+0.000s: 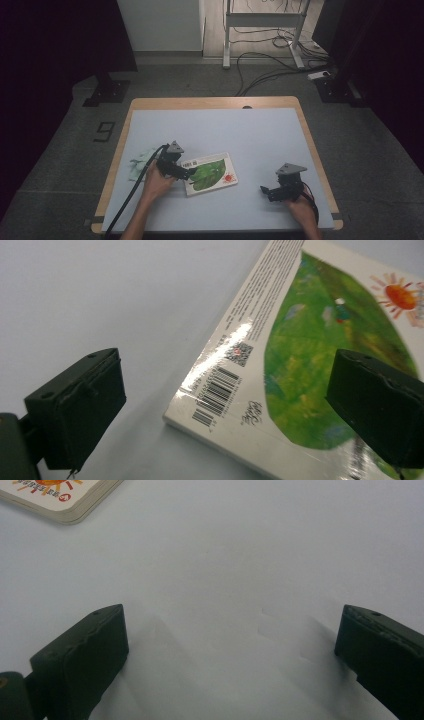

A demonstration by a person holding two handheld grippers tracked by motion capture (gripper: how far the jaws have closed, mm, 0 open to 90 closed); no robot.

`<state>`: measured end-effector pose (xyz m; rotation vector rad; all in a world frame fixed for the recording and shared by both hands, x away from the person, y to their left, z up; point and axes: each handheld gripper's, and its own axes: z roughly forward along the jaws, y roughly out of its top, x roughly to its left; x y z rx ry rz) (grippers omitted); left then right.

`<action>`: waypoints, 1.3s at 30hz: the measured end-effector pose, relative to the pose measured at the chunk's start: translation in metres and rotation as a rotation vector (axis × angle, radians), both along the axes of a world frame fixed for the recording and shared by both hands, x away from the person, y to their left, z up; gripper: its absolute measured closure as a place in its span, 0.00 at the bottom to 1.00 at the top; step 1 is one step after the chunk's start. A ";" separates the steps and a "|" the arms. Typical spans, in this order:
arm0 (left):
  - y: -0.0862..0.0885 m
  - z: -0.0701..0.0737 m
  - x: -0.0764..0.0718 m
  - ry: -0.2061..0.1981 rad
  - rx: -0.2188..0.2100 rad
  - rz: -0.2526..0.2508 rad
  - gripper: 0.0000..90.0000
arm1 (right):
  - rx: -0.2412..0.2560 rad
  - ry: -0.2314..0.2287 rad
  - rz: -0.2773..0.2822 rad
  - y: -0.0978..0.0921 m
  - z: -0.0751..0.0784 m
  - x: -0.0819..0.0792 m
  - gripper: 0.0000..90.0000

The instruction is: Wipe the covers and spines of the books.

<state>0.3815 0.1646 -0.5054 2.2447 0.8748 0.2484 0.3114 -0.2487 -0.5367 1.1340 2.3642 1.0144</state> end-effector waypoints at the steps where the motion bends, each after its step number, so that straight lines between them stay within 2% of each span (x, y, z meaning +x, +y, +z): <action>1: -0.001 -0.002 0.001 0.004 0.001 0.002 0.02 | 0.000 0.000 0.000 0.000 0.000 0.000 0.00; 4: -0.002 -0.010 0.005 0.024 0.006 -0.003 0.02 | 0.000 0.000 0.000 0.000 0.000 0.000 0.00; 6: -0.001 -0.013 0.007 0.051 -0.022 -0.016 0.02 | 0.000 0.000 0.000 0.000 0.000 0.000 0.00; 10: -0.004 -0.016 0.005 0.095 -0.051 -0.057 0.04 | 0.000 0.000 0.000 0.000 0.000 0.000 0.00; 12: -0.007 -0.016 0.002 0.091 -0.046 -0.066 0.03 | 0.000 0.000 0.000 0.000 0.000 0.000 0.00; 18: -0.009 -0.017 -0.008 0.080 -0.047 -0.046 0.00 | 0.000 0.000 0.000 0.000 0.000 0.000 0.00; 25: -0.009 -0.019 -0.032 0.073 -0.063 -0.033 0.00 | 0.000 0.001 0.000 0.000 0.000 0.000 0.00; 28: -0.007 -0.017 -0.034 0.077 -0.048 -0.034 0.00 | 0.000 0.001 0.000 0.000 0.000 0.000 0.00; 30: -0.005 -0.012 -0.040 0.039 -0.005 -0.023 0.00 | 0.000 0.000 0.000 0.000 0.000 0.000 0.00; 32: -0.001 -0.008 -0.048 0.012 0.016 -0.017 0.00 | 0.000 0.001 0.000 0.000 0.000 0.000 0.00; 36: 0.008 -0.007 -0.063 -0.008 0.044 -0.022 0.00 | 0.000 0.001 -0.001 0.000 0.000 0.000 0.00; 39: 0.015 -0.011 -0.070 -0.009 0.036 -0.030 0.00 | 0.000 0.001 -0.001 0.000 0.000 0.000 0.00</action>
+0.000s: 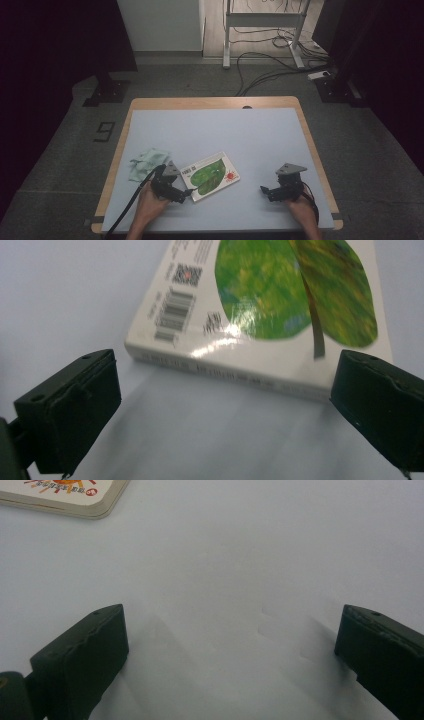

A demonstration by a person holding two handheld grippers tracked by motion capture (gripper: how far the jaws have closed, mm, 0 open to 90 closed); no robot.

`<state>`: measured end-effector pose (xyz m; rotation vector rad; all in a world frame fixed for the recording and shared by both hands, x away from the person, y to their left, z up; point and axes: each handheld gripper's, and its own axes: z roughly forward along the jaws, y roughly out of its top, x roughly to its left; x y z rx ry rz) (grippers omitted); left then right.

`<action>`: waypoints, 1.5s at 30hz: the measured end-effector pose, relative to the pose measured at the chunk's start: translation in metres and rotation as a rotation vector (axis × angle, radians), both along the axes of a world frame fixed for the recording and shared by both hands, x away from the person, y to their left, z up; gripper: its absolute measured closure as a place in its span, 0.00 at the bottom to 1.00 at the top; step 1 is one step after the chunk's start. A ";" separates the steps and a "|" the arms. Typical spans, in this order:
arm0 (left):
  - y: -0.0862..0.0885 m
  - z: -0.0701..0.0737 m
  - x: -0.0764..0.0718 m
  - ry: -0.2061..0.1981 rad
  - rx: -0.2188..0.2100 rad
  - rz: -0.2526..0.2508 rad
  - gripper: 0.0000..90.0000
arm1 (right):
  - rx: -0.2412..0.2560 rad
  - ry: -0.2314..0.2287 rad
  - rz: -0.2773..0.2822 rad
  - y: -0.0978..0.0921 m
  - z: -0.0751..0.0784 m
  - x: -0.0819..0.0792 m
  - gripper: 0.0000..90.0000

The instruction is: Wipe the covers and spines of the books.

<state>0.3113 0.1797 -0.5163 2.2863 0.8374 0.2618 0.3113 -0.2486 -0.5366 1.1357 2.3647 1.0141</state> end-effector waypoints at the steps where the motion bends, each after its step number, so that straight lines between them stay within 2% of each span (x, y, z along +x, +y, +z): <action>1: 0.001 -0.002 -0.001 -0.002 0.003 -0.008 0.00 | 0.000 0.000 0.000 0.000 0.000 0.000 0.00; 3: 0.001 -0.006 -0.002 -0.001 0.012 -0.028 0.00 | 0.000 0.001 0.000 0.000 0.000 0.000 0.00; 7: 0.001 -0.009 -0.001 -0.005 -0.017 -0.049 0.00 | 0.000 0.002 0.000 0.000 0.000 0.000 0.00; 9: 0.001 -0.011 0.000 0.014 -0.030 -0.089 0.00 | 0.000 0.002 0.000 0.000 0.000 0.000 0.00; 11: 0.000 -0.012 -0.003 0.000 -0.017 -0.114 0.00 | 0.000 0.003 0.001 0.000 0.000 0.000 0.00; 17: -0.002 -0.012 -0.003 -0.002 -0.015 -0.124 0.00 | 0.005 0.009 0.023 -0.001 0.002 0.003 0.00; 22: -0.005 -0.012 -0.003 -0.003 -0.015 -0.129 0.00 | 0.025 0.019 0.032 0.002 0.004 0.012 0.01; 33: -0.005 -0.012 -0.003 -0.001 -0.017 -0.126 0.00 | 0.017 0.021 0.150 0.041 0.019 0.035 0.00; 38: -0.005 -0.012 -0.003 -0.001 -0.017 -0.126 0.00 | 0.003 0.018 0.196 0.061 0.020 0.042 0.00; 45: -0.005 -0.012 -0.003 -0.001 -0.018 -0.125 0.00 | -0.003 0.040 0.246 0.086 0.017 0.057 0.00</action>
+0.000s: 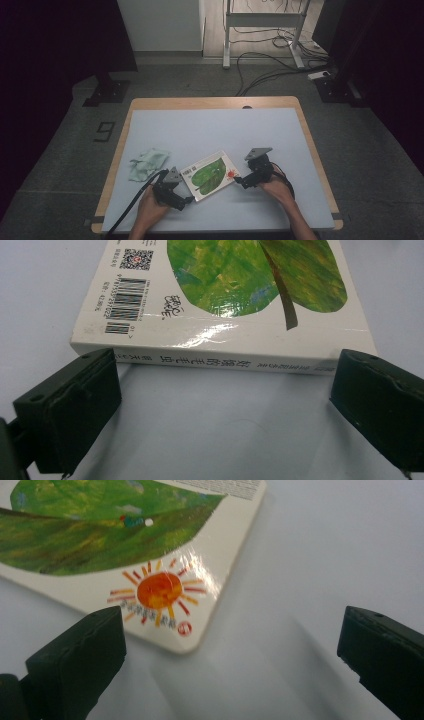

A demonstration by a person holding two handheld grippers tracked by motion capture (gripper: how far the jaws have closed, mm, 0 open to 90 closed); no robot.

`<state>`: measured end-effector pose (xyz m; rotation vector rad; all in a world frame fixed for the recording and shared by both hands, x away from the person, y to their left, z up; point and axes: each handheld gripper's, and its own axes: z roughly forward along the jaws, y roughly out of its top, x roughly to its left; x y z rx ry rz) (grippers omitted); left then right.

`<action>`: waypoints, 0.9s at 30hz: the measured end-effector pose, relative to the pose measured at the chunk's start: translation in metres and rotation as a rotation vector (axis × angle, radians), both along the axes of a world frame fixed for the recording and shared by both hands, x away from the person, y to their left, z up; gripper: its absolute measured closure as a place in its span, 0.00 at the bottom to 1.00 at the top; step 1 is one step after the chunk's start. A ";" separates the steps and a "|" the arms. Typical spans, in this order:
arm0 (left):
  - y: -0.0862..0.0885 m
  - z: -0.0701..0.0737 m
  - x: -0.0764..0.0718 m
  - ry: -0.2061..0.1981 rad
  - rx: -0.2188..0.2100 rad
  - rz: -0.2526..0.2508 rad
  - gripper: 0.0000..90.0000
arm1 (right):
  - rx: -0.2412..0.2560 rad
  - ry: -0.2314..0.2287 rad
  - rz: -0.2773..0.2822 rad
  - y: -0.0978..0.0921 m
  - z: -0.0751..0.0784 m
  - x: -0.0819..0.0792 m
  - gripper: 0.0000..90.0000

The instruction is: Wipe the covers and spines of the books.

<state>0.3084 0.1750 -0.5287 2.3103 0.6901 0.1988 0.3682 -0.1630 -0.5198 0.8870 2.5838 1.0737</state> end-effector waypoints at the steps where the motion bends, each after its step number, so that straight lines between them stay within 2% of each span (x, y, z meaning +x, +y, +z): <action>1: 0.000 0.000 0.000 0.000 0.000 0.000 0.00 | -0.002 0.001 0.003 0.003 0.000 0.002 0.00; 10: 0.000 0.000 0.000 0.000 -0.001 0.000 0.00 | 0.001 0.019 0.041 0.032 -0.002 0.018 0.00; 22: 0.000 0.000 0.000 0.001 -0.002 0.000 0.00 | 0.053 0.088 0.064 0.056 -0.007 0.039 0.00; 27: 0.000 0.000 0.000 0.001 -0.002 0.000 0.00 | 0.060 0.094 0.066 0.063 -0.007 0.040 0.00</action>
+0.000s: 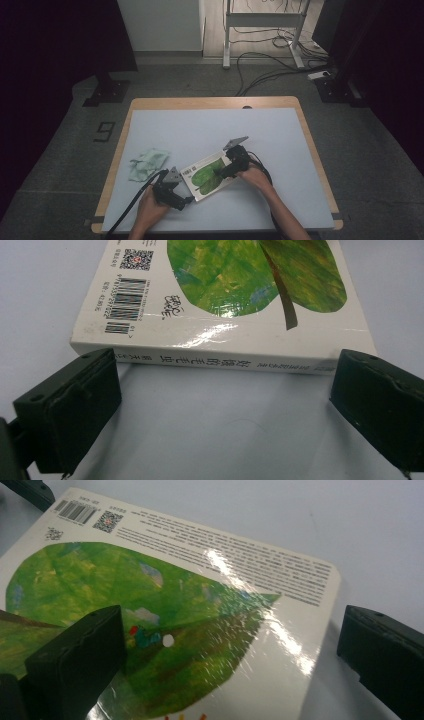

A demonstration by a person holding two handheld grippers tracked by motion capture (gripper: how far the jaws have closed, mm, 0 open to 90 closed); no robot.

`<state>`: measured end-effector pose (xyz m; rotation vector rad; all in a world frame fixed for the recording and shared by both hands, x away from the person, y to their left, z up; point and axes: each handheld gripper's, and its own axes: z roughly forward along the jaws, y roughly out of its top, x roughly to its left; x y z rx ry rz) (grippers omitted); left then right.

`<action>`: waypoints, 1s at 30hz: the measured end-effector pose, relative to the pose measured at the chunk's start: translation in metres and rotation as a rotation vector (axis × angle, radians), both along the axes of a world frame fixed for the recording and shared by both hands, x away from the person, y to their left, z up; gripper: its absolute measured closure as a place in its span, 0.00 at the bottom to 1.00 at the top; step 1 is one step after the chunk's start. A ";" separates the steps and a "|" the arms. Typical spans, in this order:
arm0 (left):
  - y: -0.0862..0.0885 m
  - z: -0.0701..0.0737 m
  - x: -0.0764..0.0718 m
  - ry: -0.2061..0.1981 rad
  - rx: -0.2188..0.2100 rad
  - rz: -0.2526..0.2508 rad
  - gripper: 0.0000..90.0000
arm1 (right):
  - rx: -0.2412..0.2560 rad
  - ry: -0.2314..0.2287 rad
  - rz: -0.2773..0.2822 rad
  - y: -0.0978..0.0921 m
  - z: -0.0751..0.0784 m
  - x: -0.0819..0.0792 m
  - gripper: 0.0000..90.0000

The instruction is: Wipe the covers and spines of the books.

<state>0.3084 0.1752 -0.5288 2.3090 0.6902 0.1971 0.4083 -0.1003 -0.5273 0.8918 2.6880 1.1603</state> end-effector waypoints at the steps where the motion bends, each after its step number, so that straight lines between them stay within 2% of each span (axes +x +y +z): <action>1: 0.000 0.000 0.000 0.000 0.000 0.000 0.00 | 0.001 0.003 0.005 0.001 0.000 -0.001 0.00; 4: 0.000 0.000 0.000 0.002 -0.002 0.001 0.00 | 0.003 0.012 -0.013 0.003 0.001 -0.002 0.00; 10: 0.000 0.000 0.000 0.004 -0.002 0.001 0.00 | 0.055 0.052 -0.020 -0.002 0.005 0.000 0.00; 30: 0.000 0.000 0.000 0.001 0.000 0.001 0.00 | 0.121 0.062 -0.037 -0.009 0.016 -0.007 0.00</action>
